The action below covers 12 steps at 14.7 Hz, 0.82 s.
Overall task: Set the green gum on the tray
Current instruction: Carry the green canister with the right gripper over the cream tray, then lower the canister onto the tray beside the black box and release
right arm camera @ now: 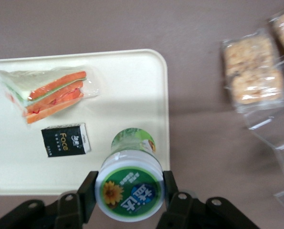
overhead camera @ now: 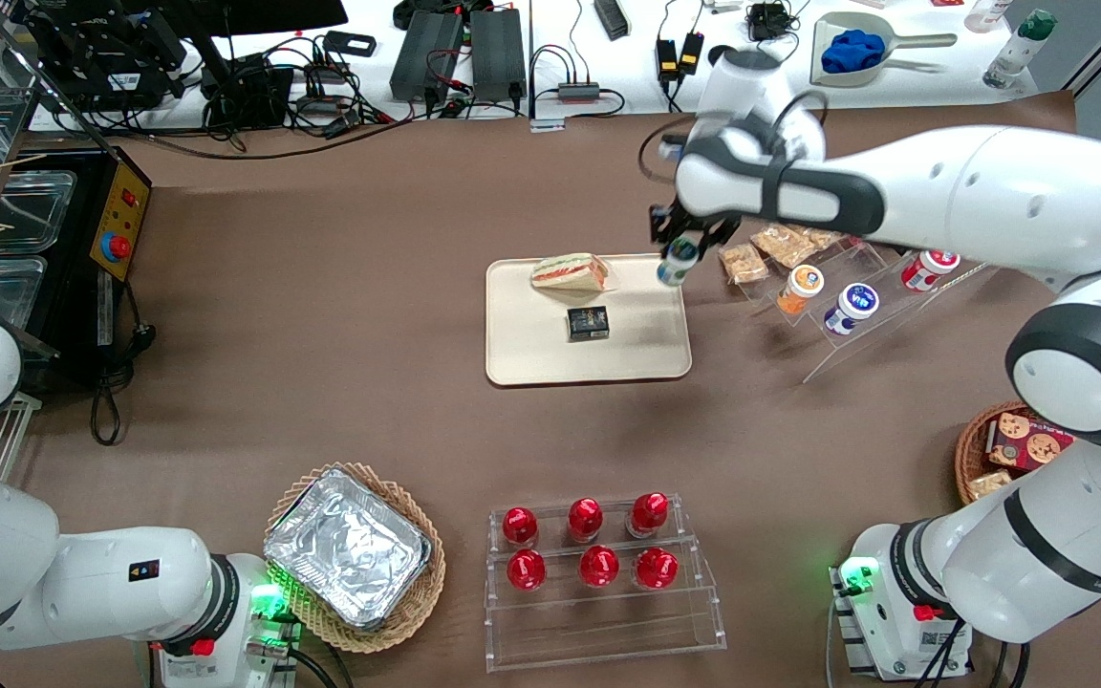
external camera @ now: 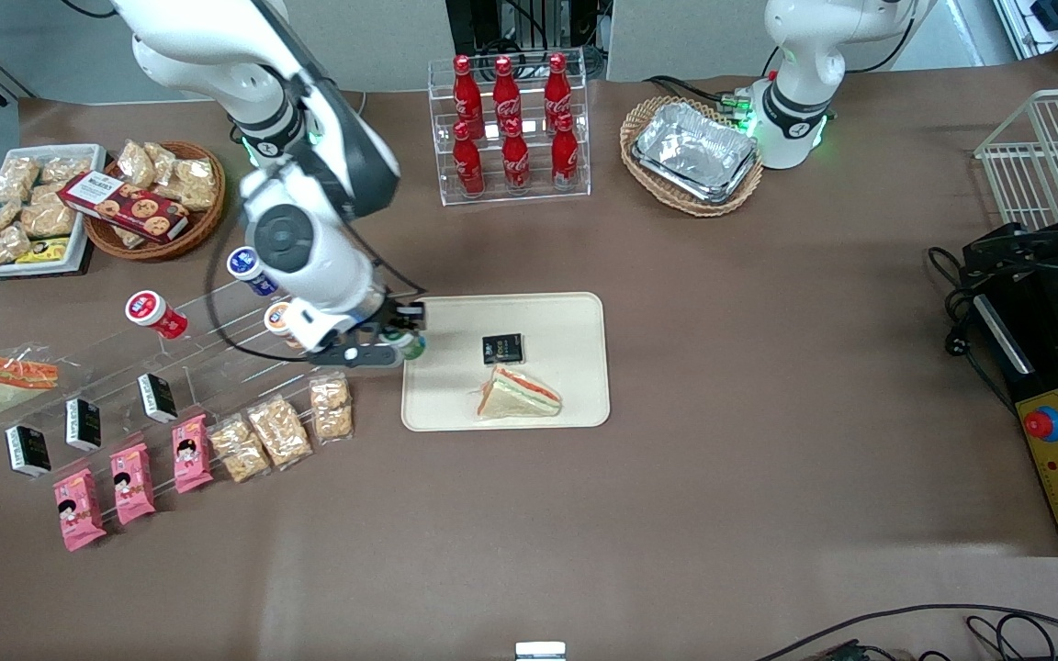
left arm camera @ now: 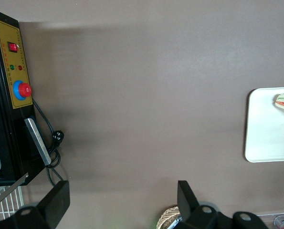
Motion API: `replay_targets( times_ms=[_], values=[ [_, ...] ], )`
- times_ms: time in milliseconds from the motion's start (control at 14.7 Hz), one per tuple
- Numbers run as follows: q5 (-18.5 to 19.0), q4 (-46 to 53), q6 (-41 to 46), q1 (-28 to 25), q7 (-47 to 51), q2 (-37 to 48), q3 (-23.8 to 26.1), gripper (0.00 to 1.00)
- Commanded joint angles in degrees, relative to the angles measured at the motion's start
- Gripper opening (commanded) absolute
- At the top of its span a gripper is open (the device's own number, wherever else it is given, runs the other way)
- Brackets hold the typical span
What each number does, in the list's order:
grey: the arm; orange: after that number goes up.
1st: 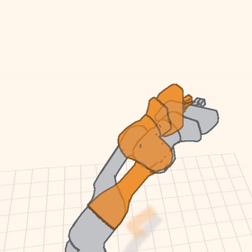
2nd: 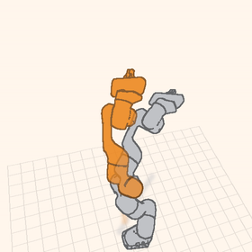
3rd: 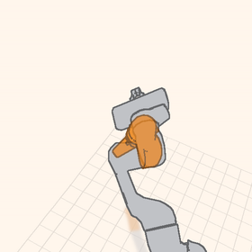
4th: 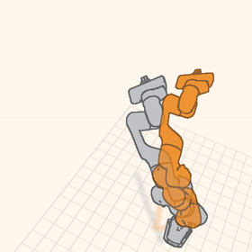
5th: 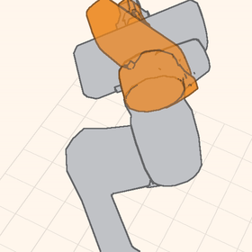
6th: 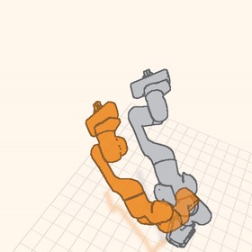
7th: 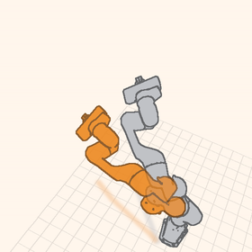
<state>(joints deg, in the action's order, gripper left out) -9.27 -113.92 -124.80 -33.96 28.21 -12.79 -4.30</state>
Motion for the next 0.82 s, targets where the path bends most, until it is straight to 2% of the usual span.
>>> replay_targets(
  times_ms=[0,273,409,614,682,750],
  values=[
    [-1.01,-3.94,-8.95,-3.13,2.99,-2.67,-0.71,0.45],
    [-1.01,-3.85,-11.34,-4.01,4.05,-6.72,-0.71,0.46],
    [-1.01,-3.85,-11.77,-4.01,4.66,-7.69,-0.71,0.49],
    [-0.92,-3.85,-14.23,-6.38,7.38,-9.44,-0.80,0.51],
    [-0.92,-3.68,-14.67,-6.39,7.56,-9.71,-0.80,0.58],
    [-0.92,-3.59,-14.59,-6.12,7.65,-9.71,-0.80,0.99]
  ],
)
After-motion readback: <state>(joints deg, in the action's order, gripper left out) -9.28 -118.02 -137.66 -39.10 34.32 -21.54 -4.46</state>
